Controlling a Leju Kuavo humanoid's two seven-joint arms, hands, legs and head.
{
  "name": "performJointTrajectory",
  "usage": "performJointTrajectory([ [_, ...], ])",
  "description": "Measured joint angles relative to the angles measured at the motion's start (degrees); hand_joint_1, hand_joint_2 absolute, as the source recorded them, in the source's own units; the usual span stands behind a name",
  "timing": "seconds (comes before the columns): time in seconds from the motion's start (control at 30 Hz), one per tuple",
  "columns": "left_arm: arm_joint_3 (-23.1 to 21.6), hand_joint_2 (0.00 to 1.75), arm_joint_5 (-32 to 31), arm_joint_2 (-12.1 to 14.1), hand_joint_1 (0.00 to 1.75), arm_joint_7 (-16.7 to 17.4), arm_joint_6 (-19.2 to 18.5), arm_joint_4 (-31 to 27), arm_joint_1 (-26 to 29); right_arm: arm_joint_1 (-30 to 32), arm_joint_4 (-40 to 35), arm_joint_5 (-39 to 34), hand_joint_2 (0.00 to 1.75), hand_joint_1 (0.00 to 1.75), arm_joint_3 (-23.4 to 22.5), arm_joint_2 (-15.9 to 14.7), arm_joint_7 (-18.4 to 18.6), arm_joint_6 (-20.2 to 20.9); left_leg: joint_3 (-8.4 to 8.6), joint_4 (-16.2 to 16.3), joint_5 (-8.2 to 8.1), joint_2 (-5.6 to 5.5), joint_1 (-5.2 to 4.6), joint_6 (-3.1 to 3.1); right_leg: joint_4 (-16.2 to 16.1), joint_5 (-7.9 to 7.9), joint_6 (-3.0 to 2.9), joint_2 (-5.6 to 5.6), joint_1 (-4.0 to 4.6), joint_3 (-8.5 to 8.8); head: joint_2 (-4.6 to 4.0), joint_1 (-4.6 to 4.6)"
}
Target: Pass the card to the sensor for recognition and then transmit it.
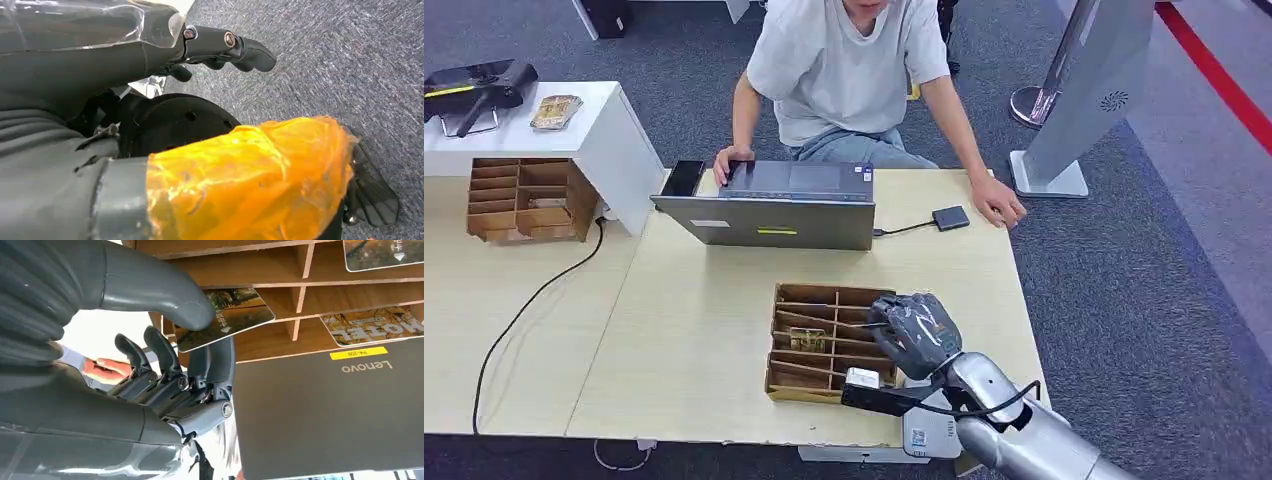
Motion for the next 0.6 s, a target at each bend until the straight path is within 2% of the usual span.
performJointTrajectory([
  [0.07, 0.0, 0.00, 0.0, 0.0, 0.00, 0.0, 0.0, 0.0, 0.0, 0.0, 0.0, 0.0, 1.75, 1.50, 0.0, 0.1, 0.0, 0.2, 0.00, 0.0, 0.00, 0.00, 0.00, 0.00, 0.0, 0.00, 0.00, 0.00, 0.00, 0.00, 0.00, 0.00],
  [0.1, 0.0, 0.00, 0.0, 0.0, 0.00, 0.0, 0.0, 0.0, 0.0, 0.0, 0.0, 0.0, 1.75, 1.55, 0.0, 0.1, 0.0, 0.2, 0.00, 0.0, 0.00, 0.00, 0.00, 0.00, 0.0, 0.00, 0.00, 0.00, 0.00, 0.00, 0.00, 0.00],
  [0.6, 0.0, 0.00, 0.0, 0.0, 0.00, 0.0, 0.0, 0.0, 0.0, -0.6, -0.1, 0.0, 1.75, 1.59, 0.2, 0.2, -0.1, -0.2, 0.00, 0.0, 0.00, 0.00, 0.00, 0.00, 0.0, 0.00, 0.00, 0.00, 0.00, 0.00, 0.00, 0.00],
])
